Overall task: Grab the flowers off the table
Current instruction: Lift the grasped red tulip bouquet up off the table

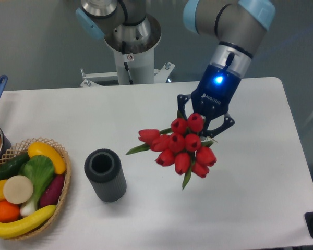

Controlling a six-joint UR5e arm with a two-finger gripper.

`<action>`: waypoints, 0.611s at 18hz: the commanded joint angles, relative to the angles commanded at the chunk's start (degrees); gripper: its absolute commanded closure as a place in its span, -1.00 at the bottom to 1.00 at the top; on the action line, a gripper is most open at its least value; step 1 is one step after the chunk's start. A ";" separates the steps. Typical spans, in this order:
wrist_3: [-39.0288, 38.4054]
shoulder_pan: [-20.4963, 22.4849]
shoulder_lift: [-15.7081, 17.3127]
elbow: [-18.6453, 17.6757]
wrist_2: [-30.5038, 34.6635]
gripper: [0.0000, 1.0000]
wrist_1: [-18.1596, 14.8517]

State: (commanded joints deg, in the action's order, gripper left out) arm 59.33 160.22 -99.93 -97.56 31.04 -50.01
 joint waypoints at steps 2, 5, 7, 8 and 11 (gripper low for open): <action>-0.09 0.52 -0.09 0.09 -1.85 0.57 0.00; -0.09 0.62 -0.17 0.09 -2.12 0.57 0.00; -0.17 0.70 -0.17 0.18 -2.12 0.57 0.00; -0.17 0.79 -0.18 0.18 -2.12 0.57 0.00; -0.35 0.70 -0.18 0.44 -2.21 0.57 0.00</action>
